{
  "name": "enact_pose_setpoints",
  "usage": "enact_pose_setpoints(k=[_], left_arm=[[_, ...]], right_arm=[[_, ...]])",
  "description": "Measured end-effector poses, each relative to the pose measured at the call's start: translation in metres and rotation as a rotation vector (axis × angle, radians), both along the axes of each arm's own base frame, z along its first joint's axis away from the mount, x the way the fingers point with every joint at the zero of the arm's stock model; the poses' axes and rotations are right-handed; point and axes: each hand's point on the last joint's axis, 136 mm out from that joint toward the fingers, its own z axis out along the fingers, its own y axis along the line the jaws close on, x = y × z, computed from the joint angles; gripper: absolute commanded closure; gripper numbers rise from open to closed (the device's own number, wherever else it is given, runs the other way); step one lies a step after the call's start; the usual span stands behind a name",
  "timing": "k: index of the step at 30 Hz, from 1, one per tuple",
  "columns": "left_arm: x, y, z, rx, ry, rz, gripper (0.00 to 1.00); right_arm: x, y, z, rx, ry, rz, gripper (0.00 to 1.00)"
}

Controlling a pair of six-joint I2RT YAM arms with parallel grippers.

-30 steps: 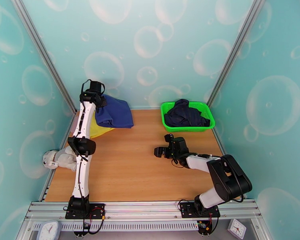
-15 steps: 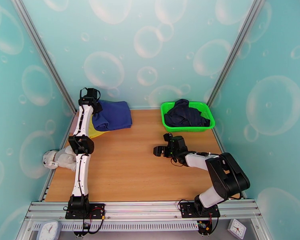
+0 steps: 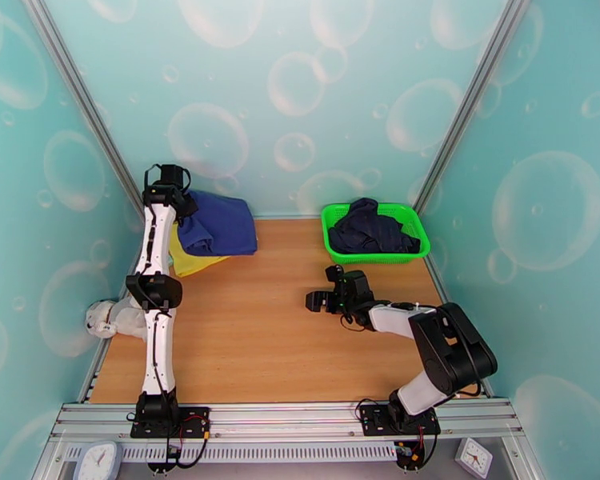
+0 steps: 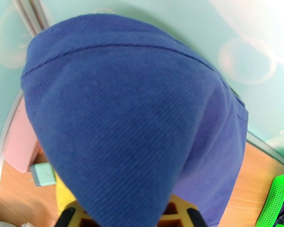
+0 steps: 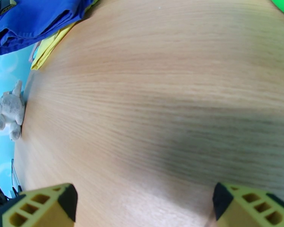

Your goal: Fold and stack the trousers

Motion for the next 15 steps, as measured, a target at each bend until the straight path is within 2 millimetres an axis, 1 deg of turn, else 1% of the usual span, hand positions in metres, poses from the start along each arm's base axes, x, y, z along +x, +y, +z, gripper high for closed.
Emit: enact_pose_setpoints(k=[1, 3, 6, 7, 8, 9, 10, 11, 13, 15], left_arm=[[0.003, 0.008, -0.01, -0.005, 0.009, 0.009, 0.02], [0.012, 0.025, -0.041, -0.026, 0.033, 0.029, 0.01], [0.016, 0.036, -0.091, -0.016, 0.106, 0.055, 0.01], [0.014, 0.038, -0.102, 0.003, 0.129, 0.065, 0.01], [0.013, 0.039, -0.107, 0.028, 0.144, 0.074, 0.01], [0.012, 0.04, -0.108, 0.065, 0.152, 0.088, 0.01], [0.013, 0.04, -0.104, 0.097, 0.146, 0.098, 0.01], [0.014, 0.041, -0.093, 0.146, 0.13, 0.108, 0.0], [0.015, 0.042, -0.063, 0.236, 0.082, 0.125, 0.01], [0.015, 0.036, -0.024, 0.294, 0.014, 0.132, 0.01]], right_arm=[[0.0, 0.0, 0.0, -0.001, 0.001, 0.001, 0.01], [0.0, 0.001, -0.001, -0.005, 0.002, 0.006, 0.01], [0.001, 0.002, -0.001, -0.01, 0.003, 0.01, 0.01], [0.002, 0.002, -0.001, -0.013, 0.002, 0.012, 0.01], [0.002, 0.003, -0.002, -0.015, 0.002, 0.014, 0.01], [0.003, 0.003, -0.002, -0.017, 0.001, 0.015, 0.01], [0.003, 0.004, -0.002, -0.019, 0.0, 0.017, 0.01], [0.004, 0.005, -0.002, -0.022, -0.002, 0.019, 0.01], [0.005, 0.006, -0.002, -0.024, -0.002, 0.023, 0.01], [0.005, 0.007, -0.002, -0.027, -0.003, 0.025, 0.01]])
